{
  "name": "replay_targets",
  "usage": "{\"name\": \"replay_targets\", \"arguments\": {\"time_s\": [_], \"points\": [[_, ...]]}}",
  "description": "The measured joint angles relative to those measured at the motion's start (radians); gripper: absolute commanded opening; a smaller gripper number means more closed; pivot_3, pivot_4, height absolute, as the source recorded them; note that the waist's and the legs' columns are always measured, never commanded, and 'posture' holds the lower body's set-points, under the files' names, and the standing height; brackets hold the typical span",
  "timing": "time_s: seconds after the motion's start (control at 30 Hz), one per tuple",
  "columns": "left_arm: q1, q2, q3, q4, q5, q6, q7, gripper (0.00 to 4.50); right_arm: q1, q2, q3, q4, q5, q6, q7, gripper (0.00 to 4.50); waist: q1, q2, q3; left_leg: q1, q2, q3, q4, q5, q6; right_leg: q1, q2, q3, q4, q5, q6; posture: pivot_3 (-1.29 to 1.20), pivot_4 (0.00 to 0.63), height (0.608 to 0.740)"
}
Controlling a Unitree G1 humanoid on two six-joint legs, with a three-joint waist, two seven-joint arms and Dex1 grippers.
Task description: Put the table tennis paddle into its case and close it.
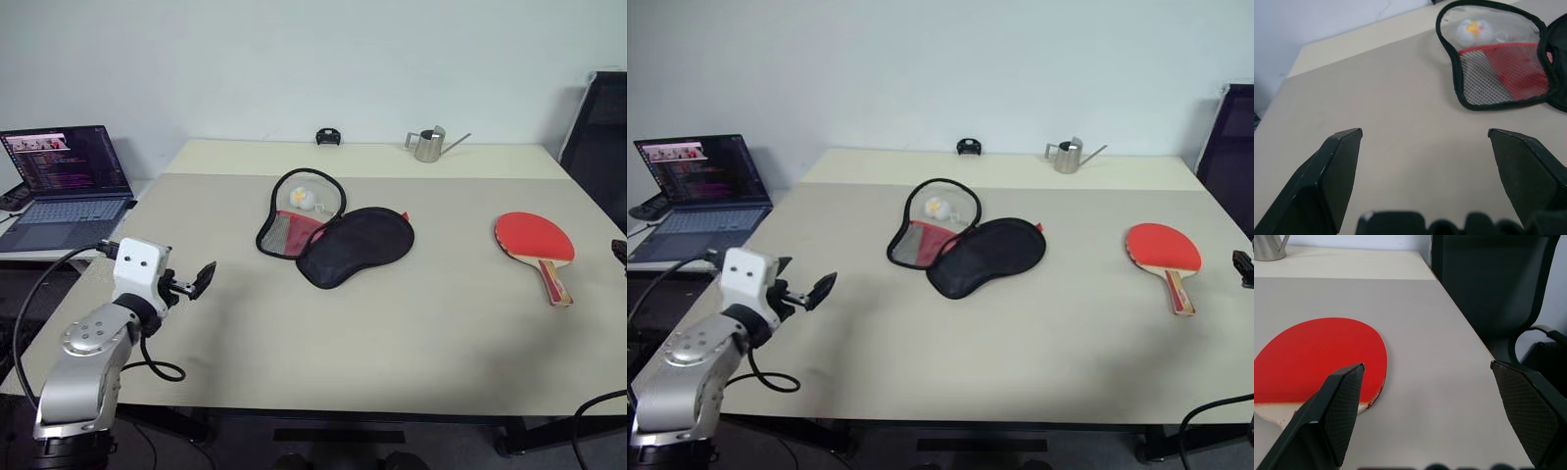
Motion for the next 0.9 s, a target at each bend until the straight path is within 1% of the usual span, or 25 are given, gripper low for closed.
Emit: {"name": "replay_targets", "arguments": {"time_s": [0.17,0.3,0.57,0.7,0.8,0.9], "points": [[-0.043,-0.027,-0.042,0.086,0.026,-0.063,-0.001,4.48,-0.004,-0.033,0.0,0.0,0.0,0.025,0.02,4.5,0.001,0.0,0.0,0.0,0.0,0.0,0.0,0.0,0.0,0.0,0.0,0.0,0.0,0.0,0.0,0.0,0.15,0.74],[-0.05,-0.044,-0.045,0.093,0.025,-0.073,-0.008,4.48,-0.005,-0.038,0.002,-0.012,-0.001,0.027,0.03,4.5,-0.001,0.0,0.0,0.0,0.0,0.001,0.0,0.0,0.0,0.0,0.0,0.001,0.0,0.0,0.0,0.0,0.15,0.74],[-0.049,-0.046,-0.045,0.112,-0.009,-0.099,-0.066,4.48,0.014,-0.02,0.004,-0.111,0.011,0.033,0.129,4.5,0.0,0.0,0.0,0.0,0.0,0.001,0.0,0.0,0.0,0.0,0.0,0.0,0.0,0.0,0.0,0.0,0.15,0.74],[-0.038,-0.04,-0.033,0.11,-0.056,-0.105,-0.13,4.48,0.077,0.029,0.009,-0.209,0.037,0.073,0.194,4.5,0.0,0.0,0.0,0.0,0.0,0.001,0.0,0.0,0.0,0.0,0.0,0.001,0.0,0.0,0.0,0.0,0.15,0.74],[-0.039,-0.024,-0.028,0.11,-0.102,-0.1,-0.181,4.48,0.149,0.069,0.01,-0.357,0.073,0.134,0.24,4.5,0.001,0.0,0.0,0.0,0.001,0.0,0.0,0.0,0.0,0.0,0.0,0.0,0.001,0.0,0.0,0.0,0.15,0.74],[-0.064,-0.016,-0.028,0.111,-0.14,-0.079,-0.222,4.48,0.195,0.108,0.012,-0.515,0.096,0.207,0.232,4.5,0.002,0.0,0.0,0.0,0.001,0.0,0.001,0.0,0.0,0.0,0.0,0.0,0.001,0.0,0.0,0.0,0.15,0.74]]}}
